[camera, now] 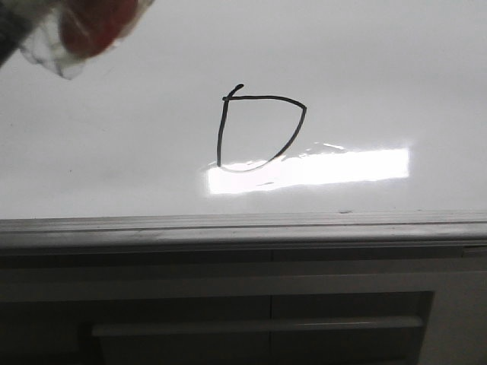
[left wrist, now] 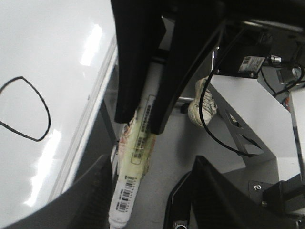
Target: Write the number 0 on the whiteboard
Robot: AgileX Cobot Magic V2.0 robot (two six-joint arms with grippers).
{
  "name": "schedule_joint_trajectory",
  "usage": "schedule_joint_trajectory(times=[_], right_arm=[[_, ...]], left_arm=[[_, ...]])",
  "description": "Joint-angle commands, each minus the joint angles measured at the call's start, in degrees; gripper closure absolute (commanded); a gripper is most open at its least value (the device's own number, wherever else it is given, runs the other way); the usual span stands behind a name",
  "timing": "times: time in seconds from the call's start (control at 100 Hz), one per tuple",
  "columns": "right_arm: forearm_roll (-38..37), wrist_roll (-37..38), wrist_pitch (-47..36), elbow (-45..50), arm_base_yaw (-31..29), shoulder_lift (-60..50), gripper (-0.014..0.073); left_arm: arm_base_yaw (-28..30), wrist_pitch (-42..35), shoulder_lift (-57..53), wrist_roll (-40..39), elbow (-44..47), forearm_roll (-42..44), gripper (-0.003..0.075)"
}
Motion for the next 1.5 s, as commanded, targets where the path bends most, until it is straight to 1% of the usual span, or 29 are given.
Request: schedule_joint_trajectory(times=[0.0,0.14,0.2,0.27,0.37,0.45,0.67,0.83,0.88,1.0,1.05,1.09,1.16,1.21,1.28,1.35,1.47,1.49], right_arm=[[1.8,-0.5,-3.8,-2.2,0.3,-0.9,0.0662],[1.8,-0.5,-3.8,-2.2,0.3,-0.9,0.0662],[1.8,-0.5,-3.8,-2.2,0.3,-0.9,0.0662],[1.8,-0.5,-3.7,-2.2,0.3,-0.9,0.0662],[1.8,-0.5,-3.6,-2.2,0.3,-0.9,0.0662],[1.8,-0.5,-3.4,-2.2,0.3,-0.9,0.0662],[1.9,-0.5,-2.9,-2.2,0.3,-1.0,0.0662],[1.9,-0.5,-1.1,-3.6,0.3,-1.0,0.0662],[1.9,-0.5,-0.7,-4.1,0.3,-1.0,0.0662],[1.9,-0.5,-0.5,-4.1,0.3,-1.0,0.0662],[1.9,-0.5,-0.4,-4.1,0.3,-1.0,0.0662],[1.9,-0.5,-0.3,-4.1,0.3,-1.0,0.0662],[1.9,-0.5,-0.3,-4.1,0.3,-1.0,0.0662],[1.9,-0.5,-0.3,-4.1,0.3,-1.0,0.0662],[1.9,-0.5,-0.3,-4.1,0.3,-1.0,0.0662],[1.9,-0.5,-0.3,-4.1,0.3,-1.0,0.0662],[1.9,-0.5,-0.3,-4.1,0.3,-1.0,0.0662],[1.9,-0.5,-0.3,-4.1,0.3,-1.0,0.0662]], left_arm=[[0.0,0.6,1.8,0.1,-2.3,-2.5,0.0393],[0.0,1.6,3.9,0.1,-2.3,-2.5,0.0395],[0.0,1.5,4.2,0.1,-2.3,-2.5,0.0409],[0.0,0.7,4.2,0.1,-2.3,-2.0,0.0454],[0.0,0.1,4.3,0.1,-2.3,-1.0,0.0552],[0.0,-0.6,4.6,0.0,-2.3,0.1,0.0596],[0.0,-0.8,6.2,-0.5,-2.3,0.6,0.0604],[0.0,-1.0,8.1,-1.1,-2.3,0.7,0.0589],[0.0,-1.7,8.3,-1.1,-2.3,0.8,0.0562],[0.0,-3.6,8.3,-1.1,-2.3,0.8,0.044],[0.0,-3.6,8.3,-1.1,-2.3,0.9,0.0405],[0.0,-3.6,8.3,-1.1,-2.3,0.9,0.0393],[0.0,-3.4,8.3,-1.1,-2.3,0.9,0.0399],[0.0,-3.4,8.3,-1.1,-2.3,0.9,0.0418],[0.0,-3.4,8.3,-1.1,-2.3,0.9,0.0472],[0.0,-3.4,8.3,-1.1,-2.3,0.9,0.0555],[0.0,-3.4,8.3,-1.1,-2.3,0.9,0.0729],[0.0,-3.4,8.3,-1.1,-2.3,0.9,0.0741]])
